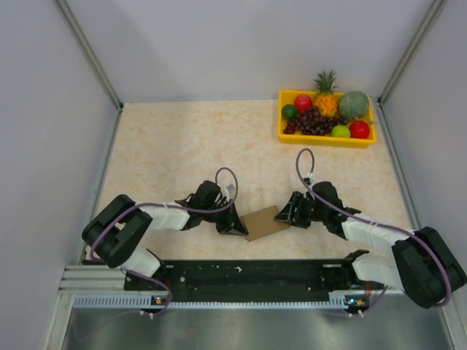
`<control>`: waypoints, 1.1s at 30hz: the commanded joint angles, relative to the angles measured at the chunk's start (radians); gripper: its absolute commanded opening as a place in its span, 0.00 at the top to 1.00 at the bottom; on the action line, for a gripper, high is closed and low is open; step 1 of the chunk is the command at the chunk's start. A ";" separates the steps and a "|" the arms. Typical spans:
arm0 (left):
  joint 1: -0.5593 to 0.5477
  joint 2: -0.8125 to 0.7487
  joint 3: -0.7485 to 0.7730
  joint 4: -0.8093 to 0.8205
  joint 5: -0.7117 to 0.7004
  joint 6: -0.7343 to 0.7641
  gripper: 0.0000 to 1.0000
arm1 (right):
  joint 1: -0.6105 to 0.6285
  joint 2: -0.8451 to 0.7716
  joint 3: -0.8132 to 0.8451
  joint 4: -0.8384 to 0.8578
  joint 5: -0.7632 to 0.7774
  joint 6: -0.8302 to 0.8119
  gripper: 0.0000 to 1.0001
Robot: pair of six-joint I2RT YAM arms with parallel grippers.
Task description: Fold the paper box
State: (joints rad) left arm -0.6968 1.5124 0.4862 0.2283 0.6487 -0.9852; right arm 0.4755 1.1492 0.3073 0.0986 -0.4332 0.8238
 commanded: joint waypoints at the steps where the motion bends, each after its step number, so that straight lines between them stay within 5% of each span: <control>1: -0.006 -0.020 0.051 -0.059 -0.089 0.066 1.00 | 0.012 0.021 -0.011 0.043 -0.019 0.011 0.53; 7: -0.004 -0.110 0.086 -0.263 -0.198 0.268 0.80 | 0.014 0.029 -0.025 0.041 0.022 -0.037 0.53; 11: -0.006 -0.121 0.098 -0.320 -0.173 0.315 0.78 | 0.018 0.056 -0.016 0.058 0.019 -0.081 0.53; 21: 0.006 -0.302 0.015 -0.236 -0.138 0.185 0.50 | 0.023 0.069 -0.014 0.058 0.013 -0.097 0.53; 26: 0.005 -0.196 0.035 -0.132 -0.112 0.134 0.42 | 0.026 0.066 -0.019 0.055 0.025 -0.101 0.54; 28: -0.003 -0.147 0.045 -0.132 -0.141 0.147 0.42 | 0.025 0.066 -0.020 0.058 0.025 -0.101 0.55; 33: -0.026 -0.045 0.064 -0.161 -0.194 0.181 0.63 | 0.026 0.070 -0.028 0.081 0.022 -0.100 0.60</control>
State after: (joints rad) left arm -0.6987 1.4082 0.5144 0.0494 0.4992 -0.8265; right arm 0.4908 1.2068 0.3008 0.1463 -0.4225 0.7502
